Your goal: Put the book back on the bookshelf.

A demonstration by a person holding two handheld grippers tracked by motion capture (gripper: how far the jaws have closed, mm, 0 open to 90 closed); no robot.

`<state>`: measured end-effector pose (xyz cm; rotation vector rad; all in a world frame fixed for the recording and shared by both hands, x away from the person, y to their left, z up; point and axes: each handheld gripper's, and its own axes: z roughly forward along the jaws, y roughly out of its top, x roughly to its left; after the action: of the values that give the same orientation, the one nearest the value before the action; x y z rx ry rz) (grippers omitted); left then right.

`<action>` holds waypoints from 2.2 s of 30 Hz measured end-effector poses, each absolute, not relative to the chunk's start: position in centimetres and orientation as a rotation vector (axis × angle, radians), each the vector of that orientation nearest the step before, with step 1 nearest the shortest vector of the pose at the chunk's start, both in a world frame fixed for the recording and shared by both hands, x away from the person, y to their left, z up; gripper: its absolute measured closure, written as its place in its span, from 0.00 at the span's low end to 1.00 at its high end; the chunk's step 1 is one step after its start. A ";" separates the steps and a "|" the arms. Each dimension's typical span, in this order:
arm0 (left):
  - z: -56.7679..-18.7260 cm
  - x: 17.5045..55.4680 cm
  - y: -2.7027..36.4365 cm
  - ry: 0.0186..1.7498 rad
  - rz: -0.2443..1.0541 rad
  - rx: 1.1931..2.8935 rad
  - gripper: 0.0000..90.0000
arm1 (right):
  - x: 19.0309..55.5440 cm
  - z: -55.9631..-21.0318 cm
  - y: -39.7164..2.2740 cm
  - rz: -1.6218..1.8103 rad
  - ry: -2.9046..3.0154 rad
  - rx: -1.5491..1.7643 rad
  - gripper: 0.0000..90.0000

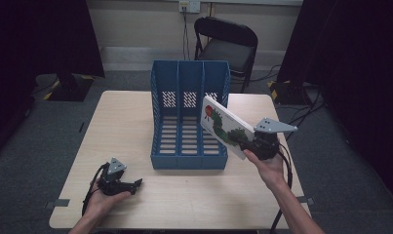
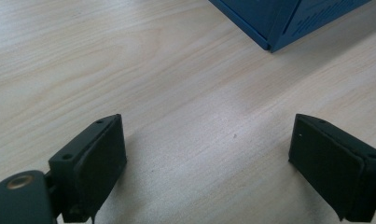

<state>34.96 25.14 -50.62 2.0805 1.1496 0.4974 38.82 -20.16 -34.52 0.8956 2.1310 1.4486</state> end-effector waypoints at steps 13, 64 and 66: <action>-50.6 35.2 25.1 1.157 0.497 2.081 0.09 | 41.0 -35.6 -19.0 1.348 2.020 1.063 0.85; -50.7 35.2 24.8 1.176 0.495 2.073 0.07 | 46.2 -39.7 -13.5 1.213 1.953 1.291 0.84; -50.7 35.2 24.8 1.176 0.495 2.073 0.07 | 46.2 -39.8 -13.5 1.215 1.957 1.297 0.84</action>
<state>35.25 24.84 -50.67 2.0726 1.1760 0.4952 46.15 -13.53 -39.78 1.2974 1.9573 1.2150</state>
